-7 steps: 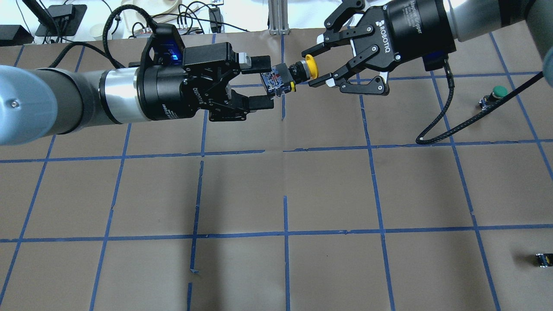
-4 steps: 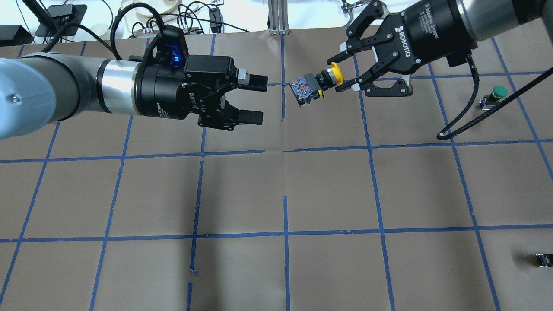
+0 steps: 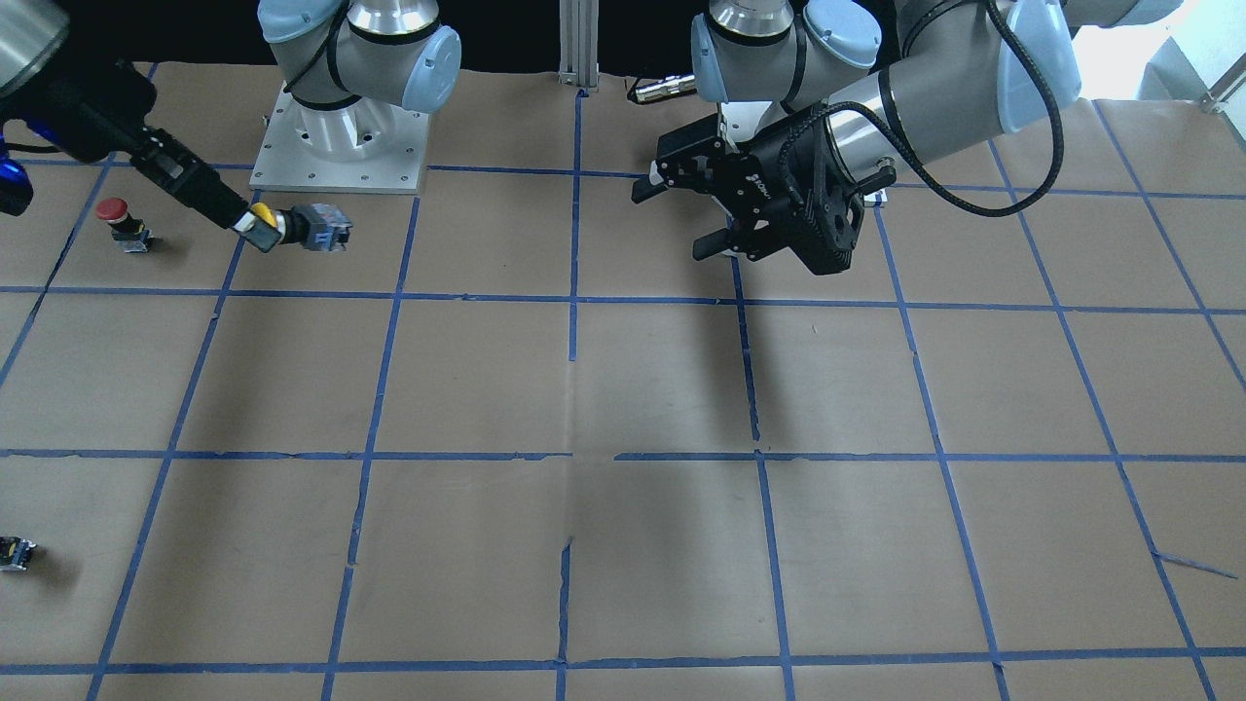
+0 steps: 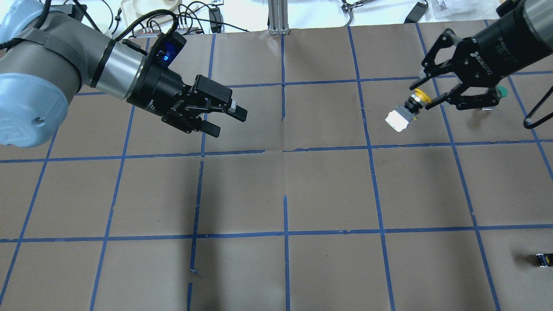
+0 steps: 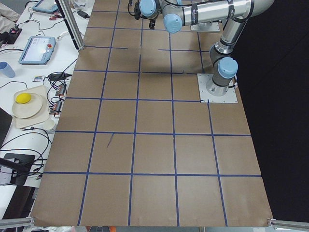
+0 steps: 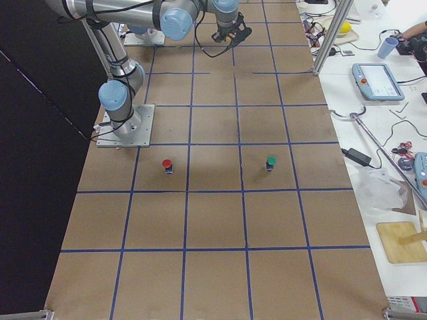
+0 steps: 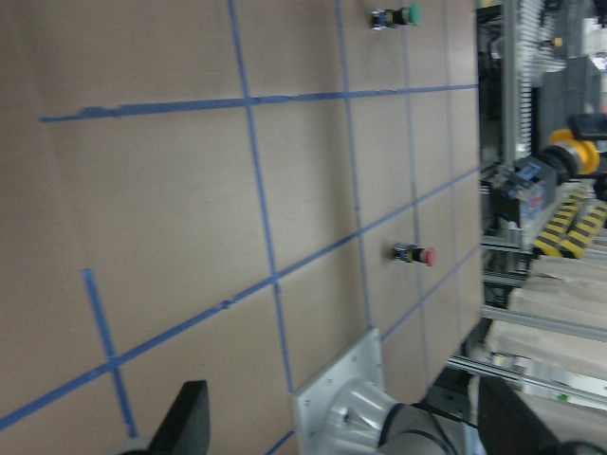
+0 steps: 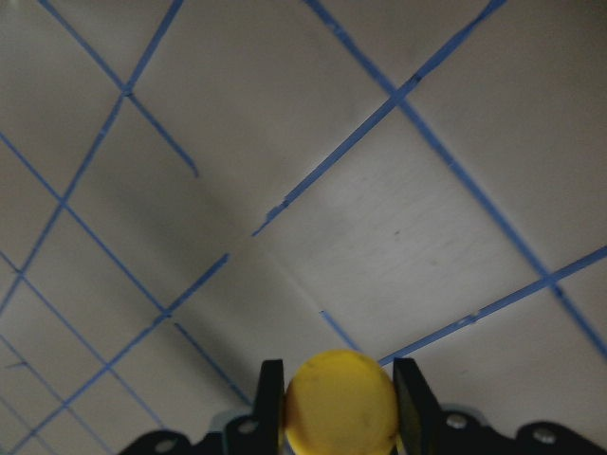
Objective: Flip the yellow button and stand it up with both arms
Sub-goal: 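Open the left gripper and pull back while the right gripper carries the button away, then lower the yellow button upright onto the table with the right gripper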
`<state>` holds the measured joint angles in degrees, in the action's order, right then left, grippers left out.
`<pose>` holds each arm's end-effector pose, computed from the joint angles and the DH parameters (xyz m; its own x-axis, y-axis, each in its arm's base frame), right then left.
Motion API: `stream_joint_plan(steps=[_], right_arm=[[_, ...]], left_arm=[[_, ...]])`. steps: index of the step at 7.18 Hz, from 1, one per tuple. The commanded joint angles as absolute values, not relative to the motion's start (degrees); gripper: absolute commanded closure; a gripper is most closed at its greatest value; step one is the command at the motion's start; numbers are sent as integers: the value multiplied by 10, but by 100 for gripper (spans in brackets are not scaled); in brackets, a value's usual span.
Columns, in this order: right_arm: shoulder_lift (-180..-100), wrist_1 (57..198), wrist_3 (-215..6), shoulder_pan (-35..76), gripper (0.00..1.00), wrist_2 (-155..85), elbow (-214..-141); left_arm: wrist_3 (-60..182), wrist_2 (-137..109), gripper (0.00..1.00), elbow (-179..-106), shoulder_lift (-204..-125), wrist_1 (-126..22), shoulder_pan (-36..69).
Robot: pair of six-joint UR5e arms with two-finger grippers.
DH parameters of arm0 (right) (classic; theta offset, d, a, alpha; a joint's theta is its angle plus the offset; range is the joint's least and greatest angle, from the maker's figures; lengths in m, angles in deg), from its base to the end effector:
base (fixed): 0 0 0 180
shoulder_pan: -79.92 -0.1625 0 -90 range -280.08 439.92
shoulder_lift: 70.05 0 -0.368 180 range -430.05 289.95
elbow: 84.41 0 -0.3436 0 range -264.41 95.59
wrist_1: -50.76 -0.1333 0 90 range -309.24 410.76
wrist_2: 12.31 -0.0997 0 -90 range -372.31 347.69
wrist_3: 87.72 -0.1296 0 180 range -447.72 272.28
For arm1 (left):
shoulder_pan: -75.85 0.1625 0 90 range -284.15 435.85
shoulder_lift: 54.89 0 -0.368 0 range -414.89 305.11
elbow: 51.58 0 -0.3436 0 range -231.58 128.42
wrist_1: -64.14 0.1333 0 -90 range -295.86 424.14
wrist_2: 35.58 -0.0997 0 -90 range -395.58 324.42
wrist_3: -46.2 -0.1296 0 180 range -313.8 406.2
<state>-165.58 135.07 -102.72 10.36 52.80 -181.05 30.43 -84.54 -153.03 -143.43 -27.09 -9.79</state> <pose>0.0387 -0.4340 0.3936 -0.7145 0.5919 -0.3730 0.5504 0.8047 0.2225 -0.1868 -0.4232 0.3555 -0.7347 0.0880 0.6727 0.1300 0.9914 0.0122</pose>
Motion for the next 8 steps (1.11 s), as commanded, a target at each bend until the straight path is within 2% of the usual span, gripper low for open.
stream_joint_plan(steps=[1,4,6,8], right_arm=[[-1644,1384,-767,166,82,635,-1844],[-1639,1634,-483,252,86,692,-1958],[-1637,1719,-342,329,86,658,-2018],[-1604,1763,-240,379,88,580,-2042]], left_arm=[[381,-1005,0,-1529,-1431,-218,-105],[476,-1237,0,-1462,-1435,-206,-187],[480,-1272,0,-1446,-1419,-212,-180],[480,-1265,0,-1450,-1435,-204,-150]])
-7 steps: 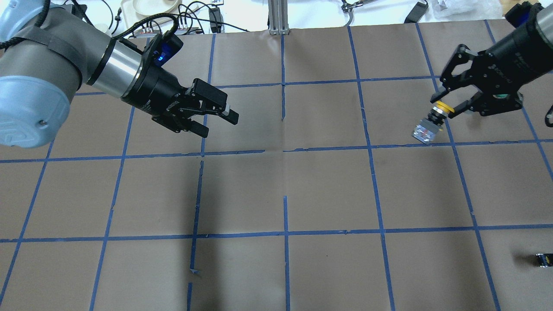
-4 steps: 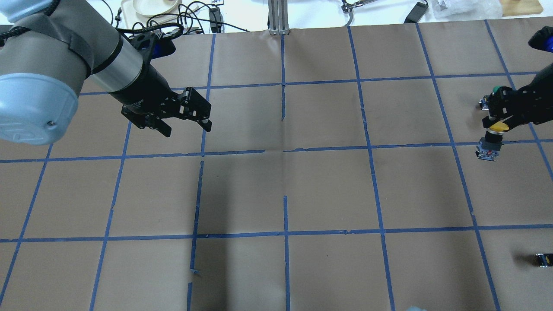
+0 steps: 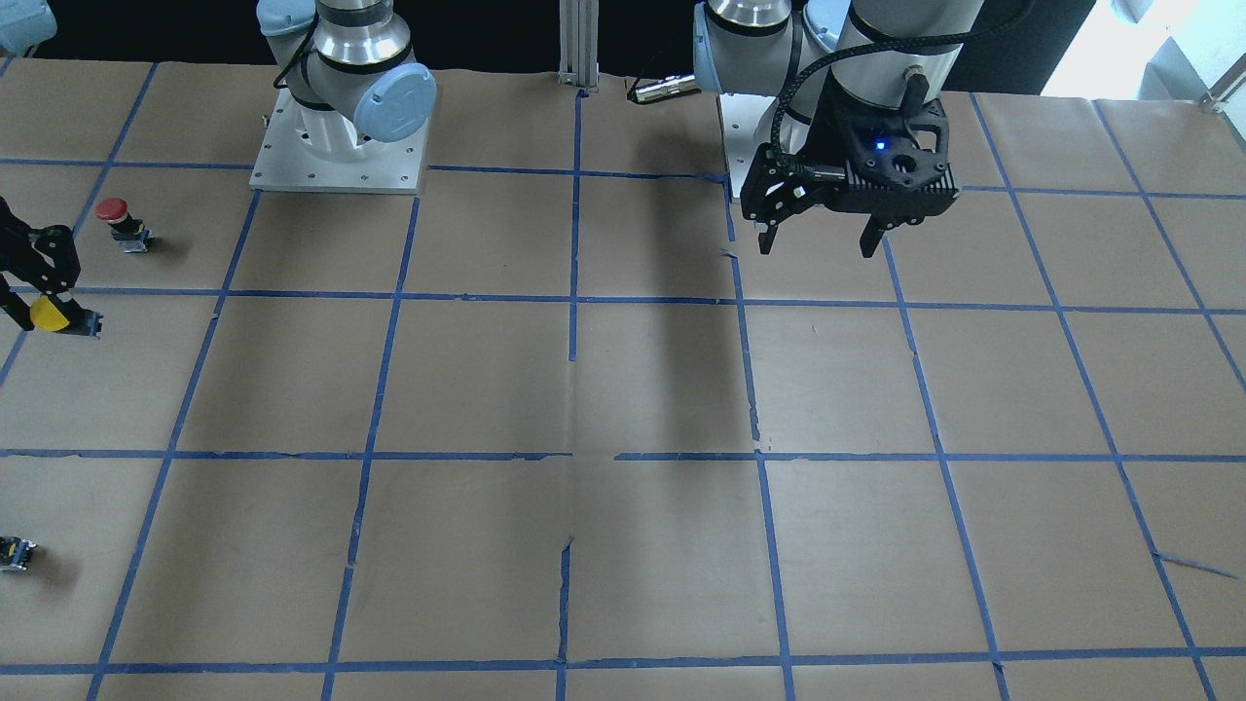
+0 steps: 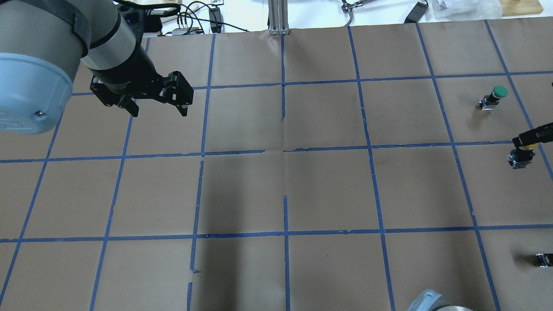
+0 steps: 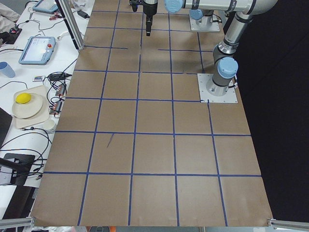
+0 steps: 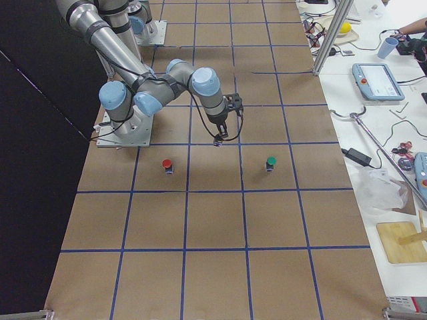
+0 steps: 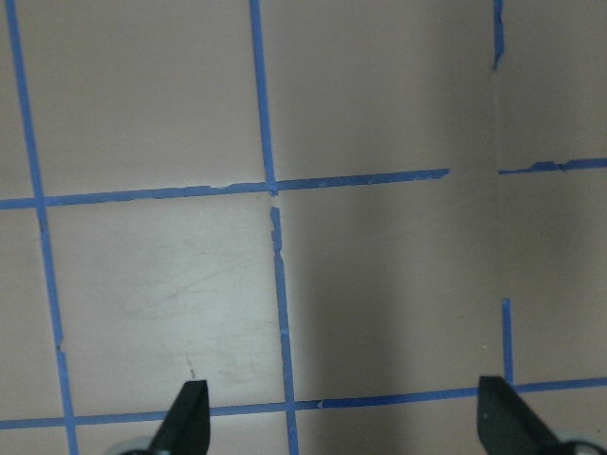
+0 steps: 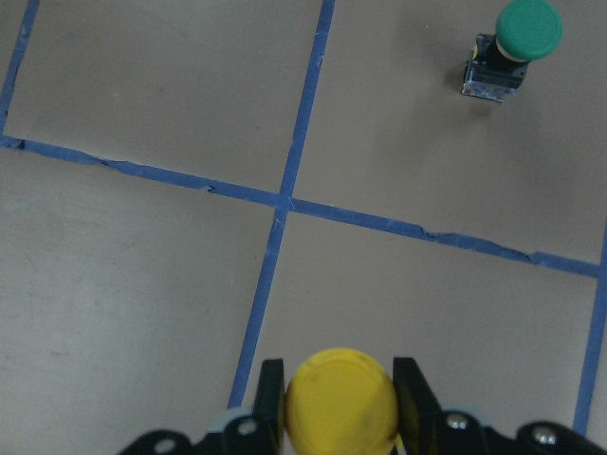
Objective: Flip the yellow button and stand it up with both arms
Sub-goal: 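Lower the yellow button upright onto the table with the right gripper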
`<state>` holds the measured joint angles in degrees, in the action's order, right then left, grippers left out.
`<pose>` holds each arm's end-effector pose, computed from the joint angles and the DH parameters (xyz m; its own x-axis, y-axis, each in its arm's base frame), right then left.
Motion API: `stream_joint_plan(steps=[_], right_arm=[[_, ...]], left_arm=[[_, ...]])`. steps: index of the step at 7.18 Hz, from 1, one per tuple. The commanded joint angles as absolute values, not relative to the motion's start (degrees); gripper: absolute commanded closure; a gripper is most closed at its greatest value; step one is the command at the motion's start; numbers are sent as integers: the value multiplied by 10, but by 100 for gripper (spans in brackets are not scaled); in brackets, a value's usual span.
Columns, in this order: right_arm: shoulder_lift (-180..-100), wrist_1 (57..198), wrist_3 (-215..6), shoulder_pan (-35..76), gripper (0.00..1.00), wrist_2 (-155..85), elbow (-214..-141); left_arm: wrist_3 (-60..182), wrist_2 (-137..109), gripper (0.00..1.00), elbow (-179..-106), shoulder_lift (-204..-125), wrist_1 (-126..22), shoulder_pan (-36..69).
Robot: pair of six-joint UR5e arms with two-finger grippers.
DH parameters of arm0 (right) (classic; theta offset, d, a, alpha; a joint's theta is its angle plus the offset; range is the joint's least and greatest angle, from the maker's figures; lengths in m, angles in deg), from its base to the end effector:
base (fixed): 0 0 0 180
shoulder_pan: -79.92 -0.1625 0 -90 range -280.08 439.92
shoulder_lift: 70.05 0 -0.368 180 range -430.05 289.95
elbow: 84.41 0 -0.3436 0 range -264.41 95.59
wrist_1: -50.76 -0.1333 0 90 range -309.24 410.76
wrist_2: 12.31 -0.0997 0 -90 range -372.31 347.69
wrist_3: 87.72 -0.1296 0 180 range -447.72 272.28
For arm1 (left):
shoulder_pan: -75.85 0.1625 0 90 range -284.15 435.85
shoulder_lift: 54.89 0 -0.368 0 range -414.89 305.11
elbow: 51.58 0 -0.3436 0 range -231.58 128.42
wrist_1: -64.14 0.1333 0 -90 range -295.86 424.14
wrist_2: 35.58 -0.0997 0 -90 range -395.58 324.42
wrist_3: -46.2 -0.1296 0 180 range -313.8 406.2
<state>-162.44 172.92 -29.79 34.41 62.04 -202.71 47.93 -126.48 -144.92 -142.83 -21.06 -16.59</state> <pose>-0.1648 -0.4078 0.2668 -0.9660 -0.2538 -0.0501 -0.2297 0.9306 -0.2850 -0.1498 -0.4318 0.3994 -0.9998 0.0115 -0.0138 0.0123 0.9980 -0.0618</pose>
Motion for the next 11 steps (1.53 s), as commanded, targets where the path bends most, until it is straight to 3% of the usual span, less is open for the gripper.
stream_joint_plan(steps=[1,3,6,10,11], right_arm=[[-1578,1777,-196,396,90,557,-2042],[-1527,1807,-158,447,90,518,-2046],[-1521,1911,-131,460,90,471,-2104],[-1509,1904,-134,464,87,473,-2106],[-1507,1904,-135,464,87,473,-2106]], left_arm=[[481,-1271,1,-1447,-1435,-202,-149],[479,-1270,1,-1428,-1436,-209,-151],[478,-1272,1,-1428,-1422,-254,-156],[452,-1276,1,-1403,-1396,-335,-162],[428,-1274,1,-1387,-1422,-311,-150]])
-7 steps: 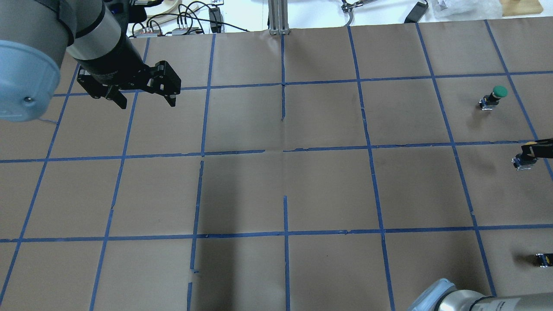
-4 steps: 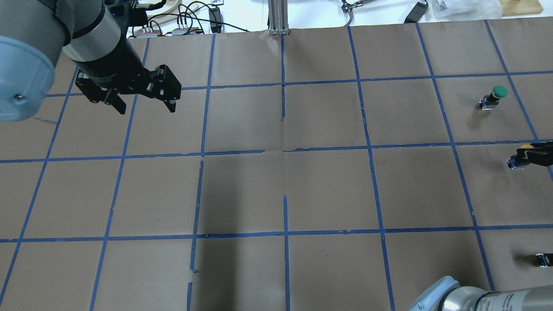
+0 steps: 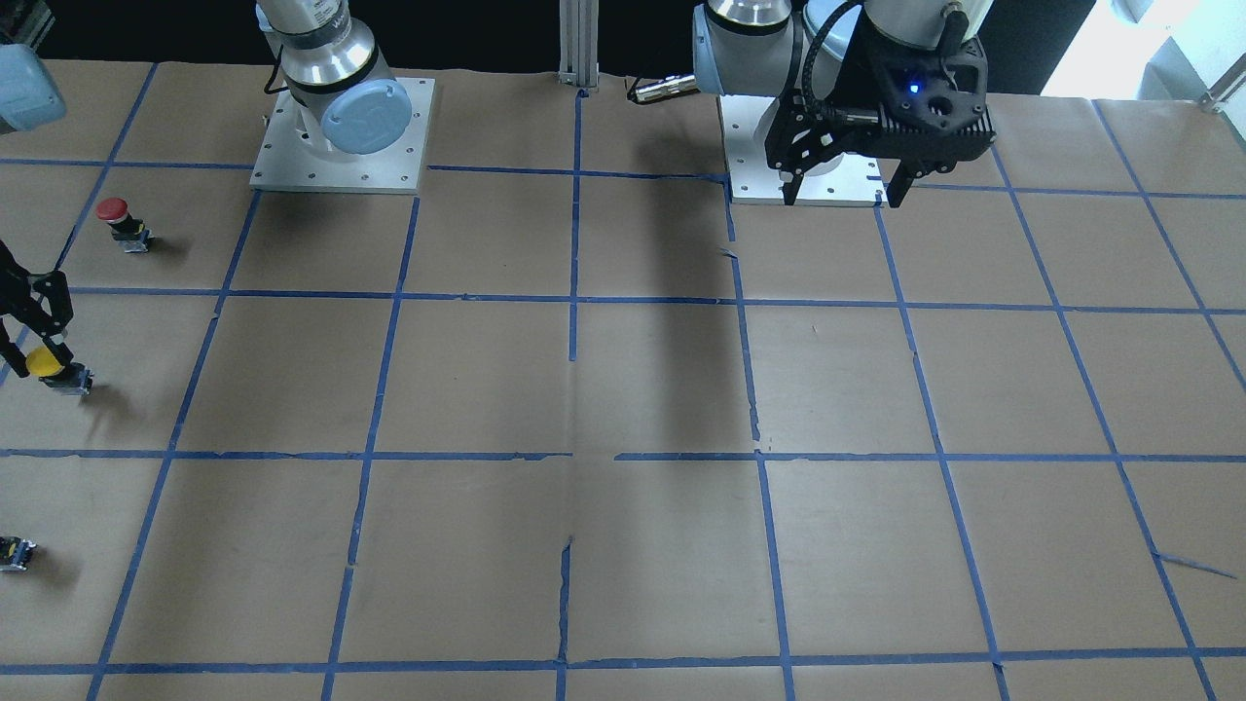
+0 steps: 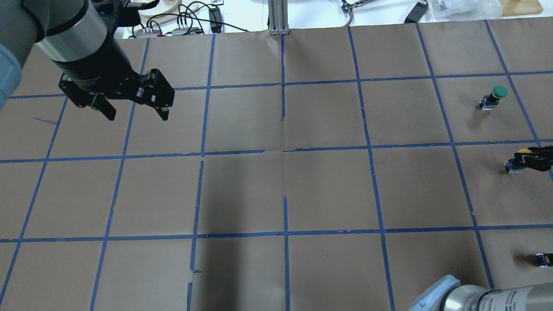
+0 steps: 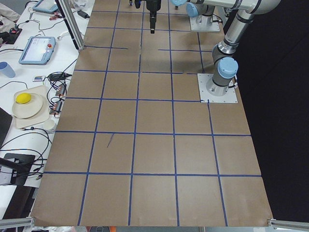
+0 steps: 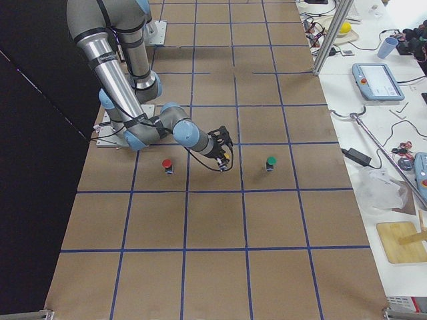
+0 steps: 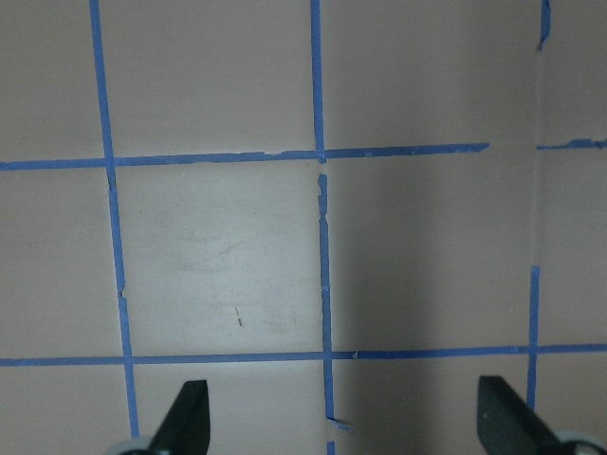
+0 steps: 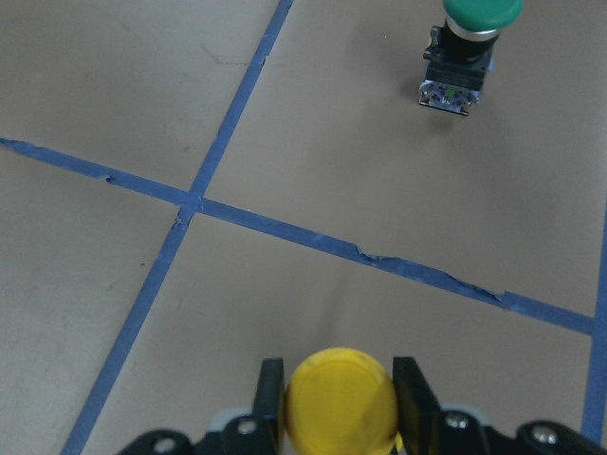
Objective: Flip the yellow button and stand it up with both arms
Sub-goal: 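Lower the yellow button upright onto the table with the right gripper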
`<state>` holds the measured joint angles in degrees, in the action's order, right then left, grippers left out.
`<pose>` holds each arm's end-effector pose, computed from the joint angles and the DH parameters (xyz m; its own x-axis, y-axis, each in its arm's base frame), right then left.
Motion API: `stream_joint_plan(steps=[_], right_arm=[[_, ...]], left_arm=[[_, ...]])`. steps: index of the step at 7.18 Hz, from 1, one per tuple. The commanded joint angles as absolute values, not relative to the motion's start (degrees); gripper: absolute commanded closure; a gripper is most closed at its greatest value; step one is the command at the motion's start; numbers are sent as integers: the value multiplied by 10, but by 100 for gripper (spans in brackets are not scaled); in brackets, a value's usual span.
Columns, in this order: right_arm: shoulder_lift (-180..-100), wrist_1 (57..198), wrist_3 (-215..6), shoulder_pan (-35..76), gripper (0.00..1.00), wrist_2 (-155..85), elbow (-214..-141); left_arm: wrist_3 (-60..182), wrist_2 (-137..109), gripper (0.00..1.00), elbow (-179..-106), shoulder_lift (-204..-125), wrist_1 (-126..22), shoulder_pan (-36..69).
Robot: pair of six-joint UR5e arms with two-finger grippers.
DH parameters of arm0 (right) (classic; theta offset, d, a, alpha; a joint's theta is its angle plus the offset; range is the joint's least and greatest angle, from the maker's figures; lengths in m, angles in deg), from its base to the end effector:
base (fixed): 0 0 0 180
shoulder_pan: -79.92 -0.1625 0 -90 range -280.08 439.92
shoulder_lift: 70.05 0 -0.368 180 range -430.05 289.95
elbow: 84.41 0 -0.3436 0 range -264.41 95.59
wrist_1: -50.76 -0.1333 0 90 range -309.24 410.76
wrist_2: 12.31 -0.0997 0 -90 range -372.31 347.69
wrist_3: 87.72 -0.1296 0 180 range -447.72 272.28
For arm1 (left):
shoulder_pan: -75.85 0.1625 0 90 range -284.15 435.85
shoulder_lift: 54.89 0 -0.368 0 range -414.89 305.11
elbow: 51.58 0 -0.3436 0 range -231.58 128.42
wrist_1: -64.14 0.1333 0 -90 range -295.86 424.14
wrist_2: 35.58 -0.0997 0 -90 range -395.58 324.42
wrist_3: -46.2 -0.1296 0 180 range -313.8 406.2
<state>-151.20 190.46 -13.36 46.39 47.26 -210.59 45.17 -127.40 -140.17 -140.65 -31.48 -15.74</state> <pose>-0.2301 -0.3912 0.1798 -0.9377 -0.3425 -0.0577 -0.2678 0.8186 -0.5081 -0.1406 -0.4107 0.4338 -0.9985 0.0457 -0.0318 0.0457 0.9990 0.0000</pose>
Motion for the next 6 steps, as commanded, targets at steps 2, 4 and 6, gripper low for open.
stream_joint_plan(steps=[2,4,6], right_arm=[[-1504,1903,-135,465,87,473,-2106],[-1504,1898,-135,465,87,474,-2106],[-1505,1888,-135,465,85,472,-2106]], left_arm=[[422,-1276,1,-1357,-1447,-248,-152],[422,-1279,1,-1356,-1460,-232,-149],[420,-1276,1,-1356,-1484,-242,-149]])
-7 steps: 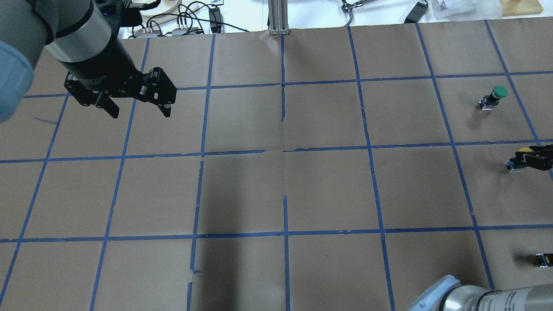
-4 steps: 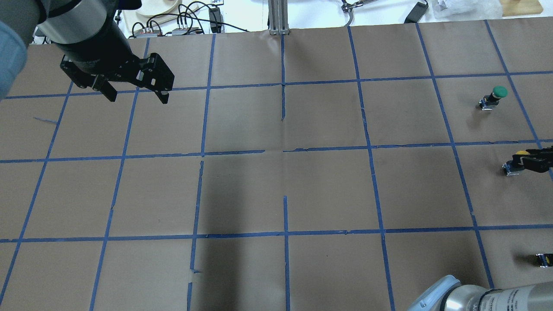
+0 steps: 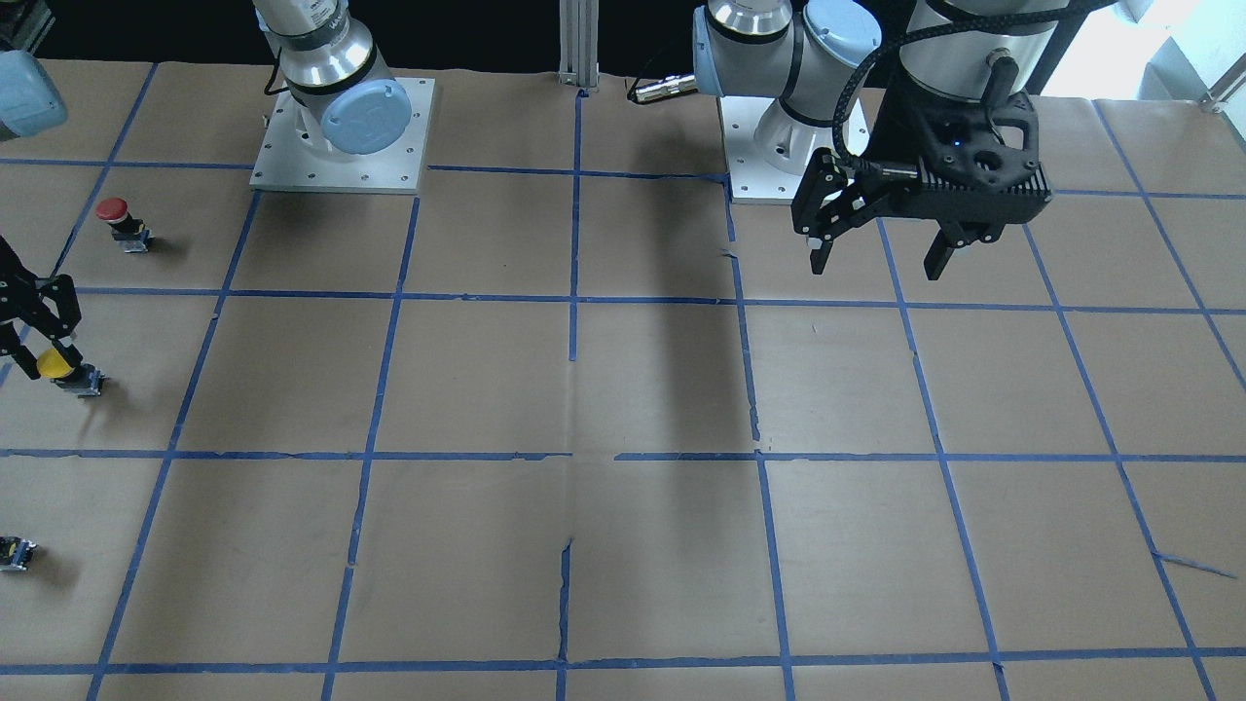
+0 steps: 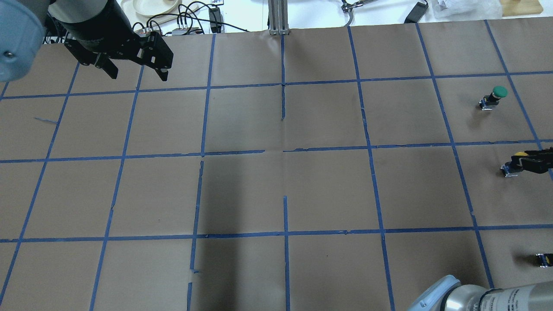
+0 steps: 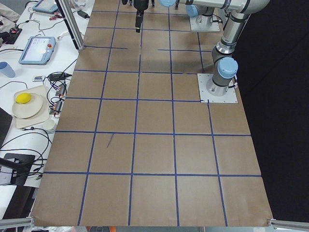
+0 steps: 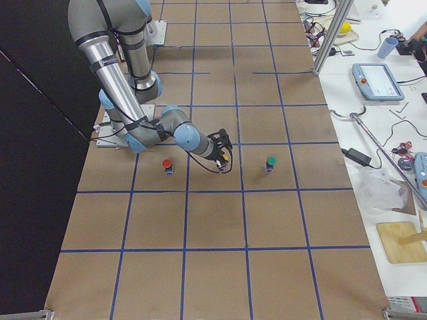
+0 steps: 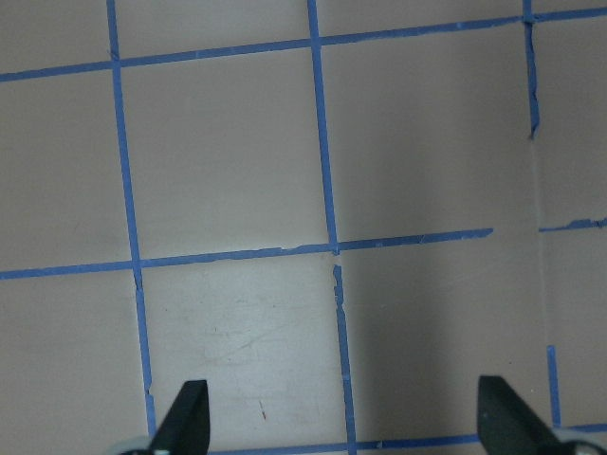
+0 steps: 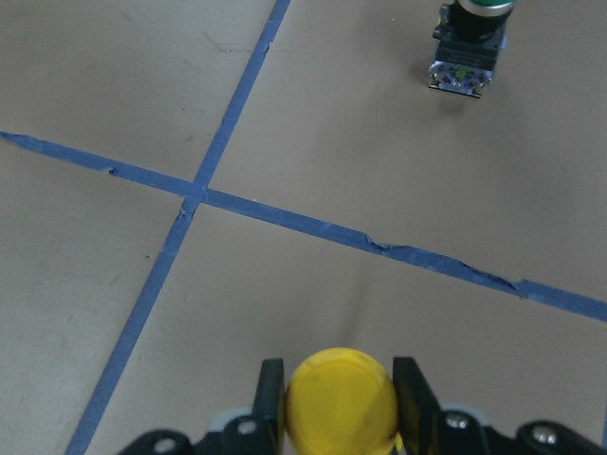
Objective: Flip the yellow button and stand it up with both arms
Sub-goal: 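Lower the yellow button upright onto the table with the right gripper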
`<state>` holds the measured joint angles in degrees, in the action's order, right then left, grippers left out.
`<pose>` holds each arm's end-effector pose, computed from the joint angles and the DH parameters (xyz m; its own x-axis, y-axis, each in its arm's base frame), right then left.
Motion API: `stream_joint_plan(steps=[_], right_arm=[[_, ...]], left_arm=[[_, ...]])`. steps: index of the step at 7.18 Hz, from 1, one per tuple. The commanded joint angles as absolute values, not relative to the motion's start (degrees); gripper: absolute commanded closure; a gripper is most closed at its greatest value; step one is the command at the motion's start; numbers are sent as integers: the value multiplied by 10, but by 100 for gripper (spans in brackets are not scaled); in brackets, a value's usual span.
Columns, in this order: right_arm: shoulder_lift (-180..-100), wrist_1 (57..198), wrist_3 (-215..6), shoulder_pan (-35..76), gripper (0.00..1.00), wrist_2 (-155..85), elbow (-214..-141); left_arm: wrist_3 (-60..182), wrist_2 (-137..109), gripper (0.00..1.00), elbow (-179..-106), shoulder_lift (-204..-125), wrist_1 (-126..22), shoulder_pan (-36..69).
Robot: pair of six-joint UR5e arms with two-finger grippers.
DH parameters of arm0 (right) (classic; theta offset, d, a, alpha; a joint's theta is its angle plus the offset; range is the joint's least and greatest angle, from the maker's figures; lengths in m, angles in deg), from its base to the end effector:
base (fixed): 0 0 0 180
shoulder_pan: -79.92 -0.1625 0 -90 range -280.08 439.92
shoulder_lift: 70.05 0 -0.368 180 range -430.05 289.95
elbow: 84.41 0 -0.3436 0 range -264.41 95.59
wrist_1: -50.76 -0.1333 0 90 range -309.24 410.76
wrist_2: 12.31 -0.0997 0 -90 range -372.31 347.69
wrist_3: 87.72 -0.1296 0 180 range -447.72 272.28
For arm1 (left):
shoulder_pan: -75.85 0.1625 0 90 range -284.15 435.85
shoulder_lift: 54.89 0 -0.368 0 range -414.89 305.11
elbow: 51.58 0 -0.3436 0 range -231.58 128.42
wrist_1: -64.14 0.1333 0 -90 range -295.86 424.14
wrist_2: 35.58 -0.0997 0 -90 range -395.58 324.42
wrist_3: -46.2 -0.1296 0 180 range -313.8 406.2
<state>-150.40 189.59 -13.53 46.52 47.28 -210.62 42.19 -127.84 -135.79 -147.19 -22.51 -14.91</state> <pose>-0.2297 -0.3897 0.1723 -0.9375 -0.3367 -0.0879 -0.2507 0.8286 -0.5005 -0.1344 -0.4704 0.4344 -0.9958 0.0780 -0.0474 0.0830 0.9898 -0.1161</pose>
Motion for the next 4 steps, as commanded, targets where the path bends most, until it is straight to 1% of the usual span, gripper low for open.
stream_joint_plan(steps=[1,2,3,4], right_arm=[[-1504,1885,-135,465,75,474,-2106],[-1504,1885,-135,466,34,473,-2106],[-1504,1885,-135,466,15,474,-2106],[-1506,1885,-139,466,1,477,-2105]], left_arm=[[420,-1273,1,-1353,-1469,-265,-155],[420,-1265,0,-1355,-1459,-287,-151],[421,-1263,1,-1354,-1452,-314,-144],[426,-1262,0,-1360,-1445,-321,-132]])
